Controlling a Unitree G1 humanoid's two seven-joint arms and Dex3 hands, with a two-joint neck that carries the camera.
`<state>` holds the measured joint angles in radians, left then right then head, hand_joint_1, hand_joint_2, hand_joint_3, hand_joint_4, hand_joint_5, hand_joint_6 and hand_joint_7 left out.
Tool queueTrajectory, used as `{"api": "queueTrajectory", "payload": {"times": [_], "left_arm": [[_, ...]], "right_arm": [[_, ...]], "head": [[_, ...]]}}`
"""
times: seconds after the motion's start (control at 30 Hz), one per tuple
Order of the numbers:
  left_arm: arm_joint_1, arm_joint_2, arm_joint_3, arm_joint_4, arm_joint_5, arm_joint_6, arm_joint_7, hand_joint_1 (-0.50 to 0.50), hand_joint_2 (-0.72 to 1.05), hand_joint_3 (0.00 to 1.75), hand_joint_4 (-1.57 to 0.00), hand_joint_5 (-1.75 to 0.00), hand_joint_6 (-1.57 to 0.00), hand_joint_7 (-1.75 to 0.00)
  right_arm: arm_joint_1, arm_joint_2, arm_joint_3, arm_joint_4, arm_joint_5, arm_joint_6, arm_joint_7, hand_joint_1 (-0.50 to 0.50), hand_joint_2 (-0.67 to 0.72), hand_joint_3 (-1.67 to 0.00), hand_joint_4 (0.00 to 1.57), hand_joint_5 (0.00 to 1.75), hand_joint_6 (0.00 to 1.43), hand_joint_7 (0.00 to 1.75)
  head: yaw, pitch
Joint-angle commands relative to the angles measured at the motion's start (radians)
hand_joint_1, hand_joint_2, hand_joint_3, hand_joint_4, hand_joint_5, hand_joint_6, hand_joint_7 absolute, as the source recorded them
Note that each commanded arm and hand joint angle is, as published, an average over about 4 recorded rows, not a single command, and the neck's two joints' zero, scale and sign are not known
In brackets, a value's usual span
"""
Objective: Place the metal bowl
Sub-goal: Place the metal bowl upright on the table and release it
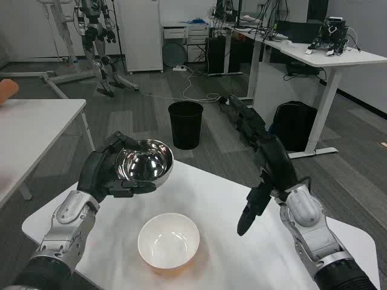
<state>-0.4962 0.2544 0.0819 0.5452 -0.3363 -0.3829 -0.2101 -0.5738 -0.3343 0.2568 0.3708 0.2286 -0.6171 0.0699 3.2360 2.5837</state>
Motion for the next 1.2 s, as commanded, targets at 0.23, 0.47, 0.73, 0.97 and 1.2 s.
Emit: {"api": "queueTrajectory", "payload": {"times": [0.23,0.47,0.73,0.97,1.2], "left_arm": [[0.058,-0.01,0.005,-0.021,-0.038,-0.034,0.001,-0.01,0.87,0.26,-0.15,-1.13,-0.45,-1.54],[0.051,-0.013,0.004,-0.017,-0.035,-0.034,0.001,-0.01,0.87,0.26,-0.15,-1.13,-0.45,-1.54],[0.04,-0.015,0.01,0.015,-0.032,-0.038,0.001,-0.02,0.87,0.26,-0.15,-1.13,-0.46,-1.54],[0.025,-0.014,0.052,0.212,-0.044,-0.15,0.005,-0.03,0.87,0.26,-0.15,-1.13,-0.47,-1.54],[0.024,-0.012,0.1,0.345,-0.016,-0.213,0.011,-0.03,0.87,0.26,-0.15,-1.13,-0.48,-1.54]], "right_arm": [[-0.019,0.023,0.022,0.019,0.005,-0.008,-0.004,-0.42,0.72,0.0,0.0,0.0,0.0,0.0],[-0.025,0.023,0.022,0.035,0.007,-0.012,-0.004,-0.42,0.72,0.0,0.0,0.0,0.0,0.0],[-0.031,0.023,0.022,0.046,0.008,-0.016,-0.003,-0.42,0.72,0.0,0.0,0.0,0.0,0.0],[-0.031,0.021,0.022,0.052,0.011,-0.017,-0.004,-0.42,0.72,0.0,0.0,0.0,0.0,0.0],[-0.031,0.02,0.025,0.053,0.012,-0.018,-0.004,-0.42,0.72,0.0,0.0,0.0,0.0,0.0]], "head": [[0.03,0.004],[0.027,0.003],[0.022,0.002],[0.021,-0.001],[0.033,-0.02]]}}
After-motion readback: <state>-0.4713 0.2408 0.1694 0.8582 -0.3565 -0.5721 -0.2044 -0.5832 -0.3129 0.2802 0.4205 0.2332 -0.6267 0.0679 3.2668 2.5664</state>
